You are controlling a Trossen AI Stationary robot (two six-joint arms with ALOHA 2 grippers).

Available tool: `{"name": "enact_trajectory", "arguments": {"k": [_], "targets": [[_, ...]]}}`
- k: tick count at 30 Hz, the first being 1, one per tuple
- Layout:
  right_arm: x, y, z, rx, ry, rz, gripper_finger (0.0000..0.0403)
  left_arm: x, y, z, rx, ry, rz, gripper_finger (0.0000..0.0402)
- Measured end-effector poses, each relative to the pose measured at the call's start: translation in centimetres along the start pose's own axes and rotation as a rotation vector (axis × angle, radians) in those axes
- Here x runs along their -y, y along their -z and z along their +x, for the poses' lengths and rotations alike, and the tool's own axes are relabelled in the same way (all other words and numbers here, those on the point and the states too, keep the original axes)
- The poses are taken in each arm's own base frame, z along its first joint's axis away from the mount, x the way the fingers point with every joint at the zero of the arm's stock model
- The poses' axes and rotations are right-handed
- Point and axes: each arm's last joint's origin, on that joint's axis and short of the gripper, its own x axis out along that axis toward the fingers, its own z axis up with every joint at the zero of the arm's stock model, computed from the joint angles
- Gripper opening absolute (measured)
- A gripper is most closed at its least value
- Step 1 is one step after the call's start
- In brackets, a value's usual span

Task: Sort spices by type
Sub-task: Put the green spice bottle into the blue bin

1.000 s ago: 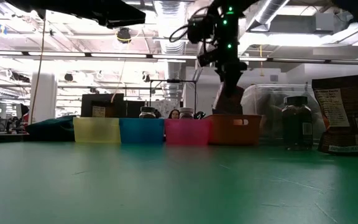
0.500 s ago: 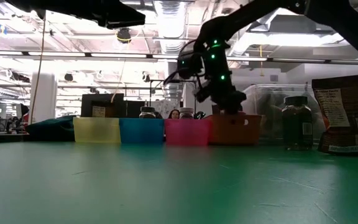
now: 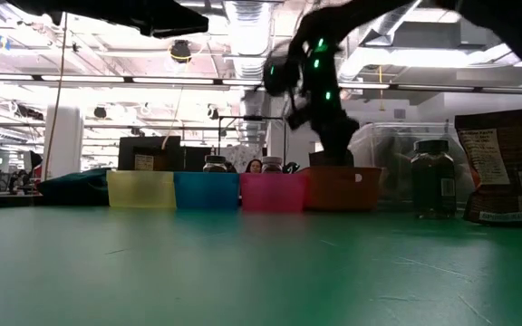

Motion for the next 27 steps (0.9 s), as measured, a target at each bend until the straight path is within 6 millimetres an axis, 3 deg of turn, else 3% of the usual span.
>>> {"name": "enact_trajectory", "arguments": {"k": [5,9,12,15,22,27], "targets": [[-0.6,2.5,-5.0,0.15,-0.084,0.127,0.0312,0.0,0.1,-0.3,-0.024,0.01,0.001,0.021],[-4.0,3.8,-7.1,0.186,-0.122,0.135,0.0313,-0.1,0.0,-0.9,-0.027,0.01,-0.008,0.021],[-7.0,4.4,-7.7,0.202,-0.198,0.149,0.0313,-0.2,-0.4,-1.6,-0.018,0.014,-0.011,0.021],[-8.8,5.5,-8.6,0.218,-0.232,0.218,0.0313,-0.2,-0.9,-2.5,0.014,0.021,-0.023,0.021],[-9.5,8.8,-9.2,0.2,-0.266,0.519,0.0313,0.3,-1.6,-3.2,0.047,0.062,-0.081,0.021],[-10.2,10.3,-8.2,0.071,-0.261,0.603,0.0313,0.7,-1.6,-3.1,0.047,0.081,-0.083,0.021]]}}
